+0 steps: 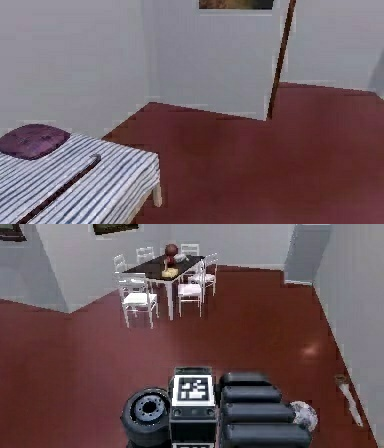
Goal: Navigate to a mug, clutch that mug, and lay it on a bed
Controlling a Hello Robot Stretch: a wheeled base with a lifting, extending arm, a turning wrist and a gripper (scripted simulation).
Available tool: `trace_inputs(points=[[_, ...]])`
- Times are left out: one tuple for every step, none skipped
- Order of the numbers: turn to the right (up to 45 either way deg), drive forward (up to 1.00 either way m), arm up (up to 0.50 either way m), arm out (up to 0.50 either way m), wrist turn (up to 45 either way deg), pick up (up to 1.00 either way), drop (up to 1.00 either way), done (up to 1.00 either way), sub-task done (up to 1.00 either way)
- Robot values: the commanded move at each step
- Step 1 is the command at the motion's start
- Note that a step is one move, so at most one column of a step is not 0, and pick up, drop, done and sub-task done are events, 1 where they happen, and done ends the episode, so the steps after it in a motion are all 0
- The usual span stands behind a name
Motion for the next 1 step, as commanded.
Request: trace_inputs(points=[[-45.0, 0.00, 0.00, 0.00, 0.0, 0.00, 0.00, 0.00, 0.00]])
